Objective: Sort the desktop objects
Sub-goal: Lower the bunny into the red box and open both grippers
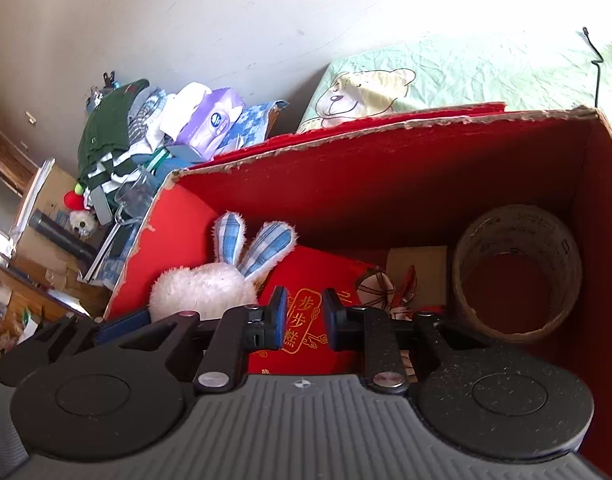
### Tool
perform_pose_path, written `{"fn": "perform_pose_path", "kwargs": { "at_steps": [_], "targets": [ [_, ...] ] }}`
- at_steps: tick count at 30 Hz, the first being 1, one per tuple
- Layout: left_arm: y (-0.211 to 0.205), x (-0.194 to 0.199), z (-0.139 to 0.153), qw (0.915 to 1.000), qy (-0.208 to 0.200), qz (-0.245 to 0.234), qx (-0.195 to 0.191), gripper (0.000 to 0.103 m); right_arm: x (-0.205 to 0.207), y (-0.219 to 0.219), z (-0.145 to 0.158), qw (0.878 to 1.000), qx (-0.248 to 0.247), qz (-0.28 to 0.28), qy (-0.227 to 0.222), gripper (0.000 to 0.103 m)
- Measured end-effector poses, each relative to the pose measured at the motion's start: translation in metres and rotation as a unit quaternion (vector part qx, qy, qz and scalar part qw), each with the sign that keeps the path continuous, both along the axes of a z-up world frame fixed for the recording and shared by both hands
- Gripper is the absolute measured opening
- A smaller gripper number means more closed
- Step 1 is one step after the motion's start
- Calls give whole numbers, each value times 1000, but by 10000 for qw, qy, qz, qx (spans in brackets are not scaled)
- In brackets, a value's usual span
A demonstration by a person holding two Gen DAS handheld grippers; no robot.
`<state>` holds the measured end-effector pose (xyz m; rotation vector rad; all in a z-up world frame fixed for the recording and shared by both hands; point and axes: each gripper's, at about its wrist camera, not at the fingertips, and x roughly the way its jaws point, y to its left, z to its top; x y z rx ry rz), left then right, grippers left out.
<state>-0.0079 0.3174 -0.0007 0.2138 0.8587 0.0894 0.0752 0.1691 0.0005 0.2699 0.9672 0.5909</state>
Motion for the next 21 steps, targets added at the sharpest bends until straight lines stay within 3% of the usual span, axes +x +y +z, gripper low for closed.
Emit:
{"fn": "perform_pose_path", "kwargs": {
  "at_steps": [13,21],
  "targets": [
    [0,4,0,9999,90,76,-48,86,1,-2,-2,9996,210,126,112,23],
    [7,2,22,9993,38,283,-236,69,2,-5,-2,9993,318,106,156,24]
  ]
}}
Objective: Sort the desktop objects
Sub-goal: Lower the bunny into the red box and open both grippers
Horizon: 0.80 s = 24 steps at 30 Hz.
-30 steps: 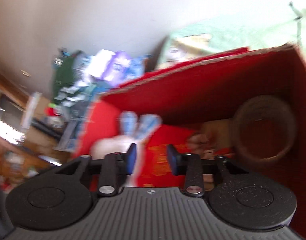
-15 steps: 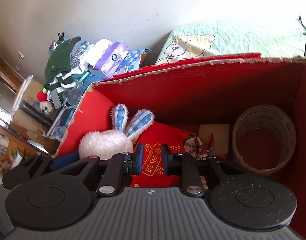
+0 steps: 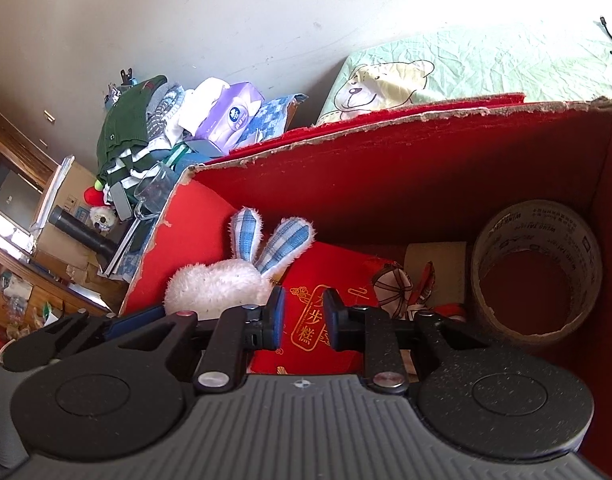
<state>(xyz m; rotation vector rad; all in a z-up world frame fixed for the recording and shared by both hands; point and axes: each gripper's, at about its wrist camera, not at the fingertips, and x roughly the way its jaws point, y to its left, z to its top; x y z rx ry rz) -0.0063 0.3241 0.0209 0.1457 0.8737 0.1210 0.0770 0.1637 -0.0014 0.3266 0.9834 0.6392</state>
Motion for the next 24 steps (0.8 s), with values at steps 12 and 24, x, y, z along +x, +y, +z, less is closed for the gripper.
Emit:
{"fn": "perform_pose_path", "kwargs": {
  "at_steps": [12,24],
  "targets": [
    [-24,21,11,9970,-244,-655,-343,60,-4,-18,-1,9953,246,-934,54,36],
    [-24,47,-10,9988,165,-422,-166,60,-1,-15,0,9953,-81,-965,-27,34]
  ]
}}
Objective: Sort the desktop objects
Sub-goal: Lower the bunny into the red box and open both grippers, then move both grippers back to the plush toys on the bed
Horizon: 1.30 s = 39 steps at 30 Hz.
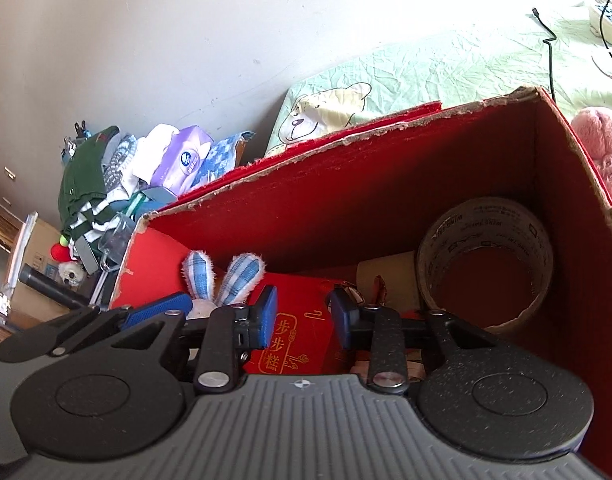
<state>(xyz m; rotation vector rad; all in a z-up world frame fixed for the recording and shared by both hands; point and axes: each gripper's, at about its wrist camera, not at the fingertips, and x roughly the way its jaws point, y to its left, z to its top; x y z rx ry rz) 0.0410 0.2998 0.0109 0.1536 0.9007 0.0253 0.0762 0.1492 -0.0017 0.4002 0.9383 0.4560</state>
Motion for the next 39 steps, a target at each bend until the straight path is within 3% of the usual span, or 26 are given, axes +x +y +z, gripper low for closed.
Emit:
{"fn": "perform_pose_path", "kwargs": {
  "at_steps": [29,35,39],
  "targets": [
    [-2,-1,0,9999,-7,153,19,59,2,5,1,9999,-80,50,37,35],
    [-1,0,1,9996,-78,265,42,59,-2,5,4,9997,-73,64,-211,34],
    [-3,-4,2,9992,-230,280,146,70,-7,5,8,9982,22,210,-559,36]
  ]
}}
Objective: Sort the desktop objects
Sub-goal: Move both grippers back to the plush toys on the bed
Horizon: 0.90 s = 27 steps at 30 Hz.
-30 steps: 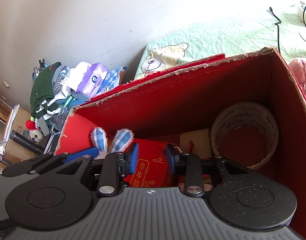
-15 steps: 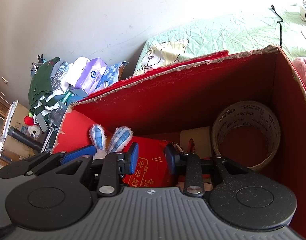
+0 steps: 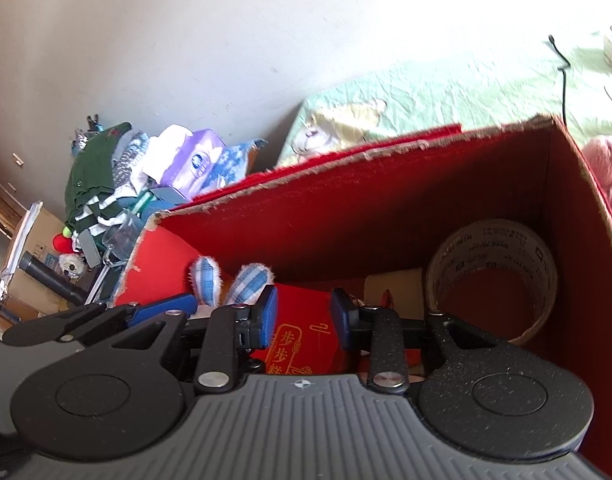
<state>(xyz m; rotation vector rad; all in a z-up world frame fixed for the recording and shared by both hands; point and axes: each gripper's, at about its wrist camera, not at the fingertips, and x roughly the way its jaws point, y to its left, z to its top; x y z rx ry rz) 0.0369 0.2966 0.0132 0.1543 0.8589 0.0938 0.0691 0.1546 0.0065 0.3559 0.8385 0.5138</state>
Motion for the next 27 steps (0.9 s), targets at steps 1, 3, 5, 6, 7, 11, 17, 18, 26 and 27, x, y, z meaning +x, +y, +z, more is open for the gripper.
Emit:
{"fn": "perform_pose_path", "kwargs": {
  "at_steps": [1,3,5,6,7,11,17,18,26,27],
  "targets": [
    [1,-3,2,9999,-118,-1,0,71,-2,0,1,9999,8,23,-115,36],
    [1,-9,5,9994,-343,-32,-8,74,-5,-2,3,9995,113,25,-286,36],
    [-2,-14,9,9992,-375,128,101,71,-8,-6,5,9987,329,68,-393,36],
    [-5,-20,15,9988,-454,179,81,71,-10,-9,6,9980,452,120,-421,36],
    [-8,-27,21,9983,-537,226,27,71,-13,-15,7,9974,571,130,-427,36],
    [-35,-57,48,9947,-930,340,-283,73,-33,-57,19,9902,1286,116,-539,36],
    [-129,-74,71,9899,-1213,-444,-579,76,-59,-149,42,9817,1610,-245,-987,36],
    [-150,-73,71,9886,-1201,-678,-606,77,-61,-167,43,9806,1655,-370,-987,36],
    [-286,-44,35,9732,-390,-1881,-1263,78,-83,-321,32,9687,1500,-1703,-1007,42],
    [-302,-40,29,9719,-277,-1946,-1292,78,-86,-338,29,9663,1495,-1856,-971,42]
  ]
}}
